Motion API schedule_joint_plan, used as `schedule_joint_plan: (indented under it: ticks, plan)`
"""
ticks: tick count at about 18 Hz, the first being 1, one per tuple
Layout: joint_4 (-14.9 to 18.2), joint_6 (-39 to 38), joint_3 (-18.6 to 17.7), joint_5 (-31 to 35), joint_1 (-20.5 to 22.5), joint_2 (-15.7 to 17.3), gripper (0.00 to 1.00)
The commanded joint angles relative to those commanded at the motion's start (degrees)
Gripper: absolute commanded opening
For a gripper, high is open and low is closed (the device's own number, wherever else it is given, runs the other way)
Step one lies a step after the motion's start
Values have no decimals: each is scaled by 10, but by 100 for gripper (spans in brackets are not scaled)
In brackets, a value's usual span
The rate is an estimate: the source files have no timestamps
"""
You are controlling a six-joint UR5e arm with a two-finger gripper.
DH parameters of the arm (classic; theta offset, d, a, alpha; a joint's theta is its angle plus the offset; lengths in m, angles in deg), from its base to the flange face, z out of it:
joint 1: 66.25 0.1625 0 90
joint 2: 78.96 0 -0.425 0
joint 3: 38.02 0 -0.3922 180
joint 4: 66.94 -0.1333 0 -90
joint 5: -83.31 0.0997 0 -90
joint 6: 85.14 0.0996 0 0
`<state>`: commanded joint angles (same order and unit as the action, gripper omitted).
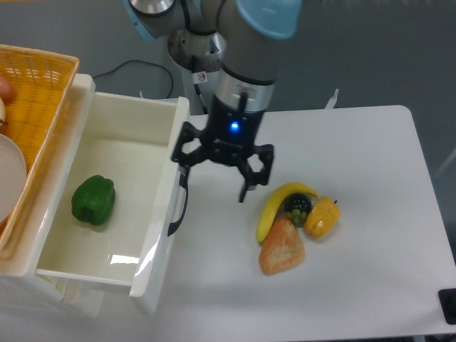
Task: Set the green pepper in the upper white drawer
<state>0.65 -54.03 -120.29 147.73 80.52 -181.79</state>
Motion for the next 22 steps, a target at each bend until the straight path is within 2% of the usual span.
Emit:
schedule_joint_plan:
  ticks: [5,9,12,16,18,22]
  plan:
    - [-4,38,-24,35,31,-21,100]
    - [-5,119,-29,136,33,-54,100]
    - [-6,143,-34,170,39,-74,100]
    - [-39,157,-43,221,46,-101,100]
    - [-40,208,-44,234,55,-113,100]
    - [-40,396,-43,246,79,-137,100]
